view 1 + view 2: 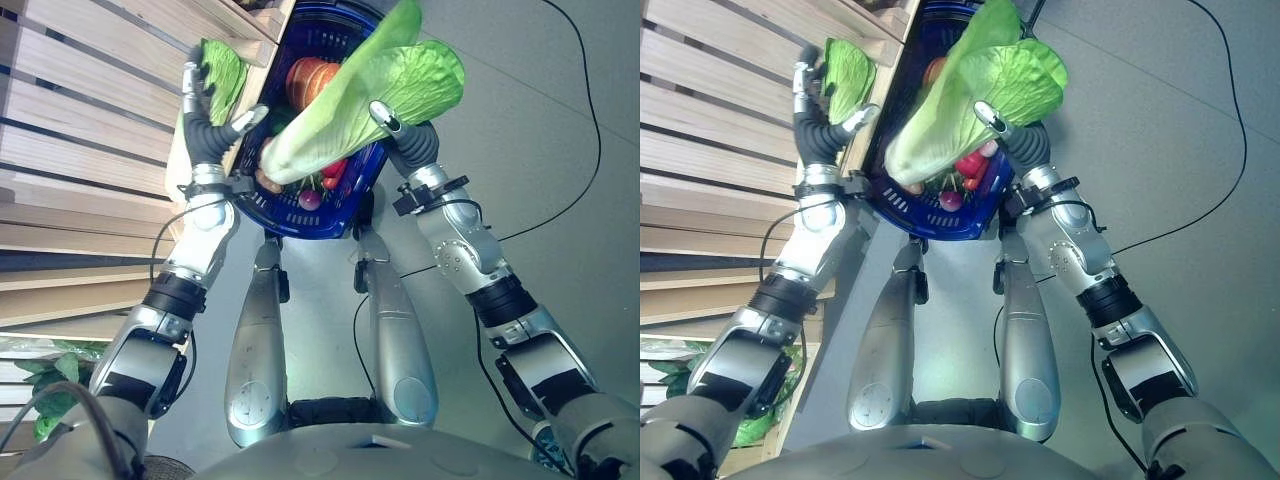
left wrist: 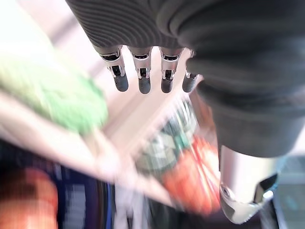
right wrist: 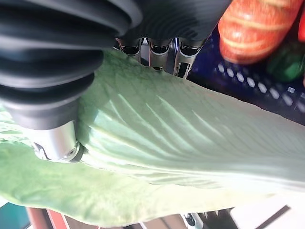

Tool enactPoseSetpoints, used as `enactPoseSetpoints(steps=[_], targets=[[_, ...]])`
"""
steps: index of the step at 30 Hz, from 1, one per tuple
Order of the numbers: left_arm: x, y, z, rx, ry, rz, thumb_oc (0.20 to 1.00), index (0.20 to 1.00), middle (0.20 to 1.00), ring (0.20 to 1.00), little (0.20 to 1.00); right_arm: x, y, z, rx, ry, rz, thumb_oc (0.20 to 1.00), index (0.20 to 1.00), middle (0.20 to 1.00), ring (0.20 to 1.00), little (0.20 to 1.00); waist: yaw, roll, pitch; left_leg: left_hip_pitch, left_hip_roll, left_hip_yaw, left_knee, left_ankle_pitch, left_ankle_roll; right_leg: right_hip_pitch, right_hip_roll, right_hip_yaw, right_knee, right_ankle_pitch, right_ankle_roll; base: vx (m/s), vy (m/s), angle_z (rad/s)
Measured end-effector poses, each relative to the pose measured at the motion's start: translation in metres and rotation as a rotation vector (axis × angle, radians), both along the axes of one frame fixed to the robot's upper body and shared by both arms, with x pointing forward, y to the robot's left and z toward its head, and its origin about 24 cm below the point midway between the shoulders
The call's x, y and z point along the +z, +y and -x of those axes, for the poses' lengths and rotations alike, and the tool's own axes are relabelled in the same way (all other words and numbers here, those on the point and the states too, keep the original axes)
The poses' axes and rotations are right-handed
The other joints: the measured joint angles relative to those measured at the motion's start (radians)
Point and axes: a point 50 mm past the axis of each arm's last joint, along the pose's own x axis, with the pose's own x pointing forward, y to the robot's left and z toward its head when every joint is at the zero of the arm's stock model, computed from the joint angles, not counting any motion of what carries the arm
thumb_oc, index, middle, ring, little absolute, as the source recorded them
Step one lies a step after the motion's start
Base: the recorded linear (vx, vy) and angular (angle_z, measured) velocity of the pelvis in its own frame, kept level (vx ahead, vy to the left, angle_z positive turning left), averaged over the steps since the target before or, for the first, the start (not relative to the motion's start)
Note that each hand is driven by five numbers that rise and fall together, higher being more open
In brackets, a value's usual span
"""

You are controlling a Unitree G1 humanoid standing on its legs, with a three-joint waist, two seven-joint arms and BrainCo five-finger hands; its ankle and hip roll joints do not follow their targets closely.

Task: Pick up fruits and vegetables into the basket

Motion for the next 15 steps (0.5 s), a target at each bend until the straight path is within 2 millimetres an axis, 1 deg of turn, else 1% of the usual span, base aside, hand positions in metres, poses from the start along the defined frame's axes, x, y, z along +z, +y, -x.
enactPoseSetpoints(steps=[3, 8, 15], targets=[[-0.002, 0.017, -0.001, 0.079, 0.021, 0.005, 1.000, 1.000, 1.000, 1.000, 1.000, -0.003, -0.010, -0.001, -0.065, 0.001, 0.048, 0.200, 0.200, 0.200, 0.200, 0.200, -0.001, 0.000, 0.000, 0.001, 0.000, 0.001, 0.000, 0.001, 0.000, 0.000, 0.000, 0.001, 0.001, -0.001, 0.002, 0.00, 0.000, 0.00], [-0.014, 0.027, -0.006, 0.144, 0.100, -0.013, 1.000, 1.000, 1.000, 1.000, 1.000, -0.003, -0.019, -0.006, -0.157, 0.000, 0.098, 0.200, 0.200, 0.200, 0.200, 0.200, -0.002, 0.000, 0.000, 0.003, 0.000, 0.002, 0.000, 0.002, 0.000, 0.000, 0.000, 0.001, 0.003, 0.000, 0.000, 0.00, 0.000, 0.00], [-0.030, 0.043, -0.011, 0.214, 0.220, -0.036, 1.000, 1.000, 1.000, 1.000, 1.000, 0.012, -0.026, -0.030, -0.286, 0.004, 0.162, 0.200, 0.200, 0.200, 0.200, 0.200, 0.002, 0.000, 0.000, 0.012, 0.000, 0.006, -0.001, 0.004, -0.001, 0.004, 0.000, 0.003, 0.008, -0.004, 0.005, 0.00, 0.000, 0.00]])
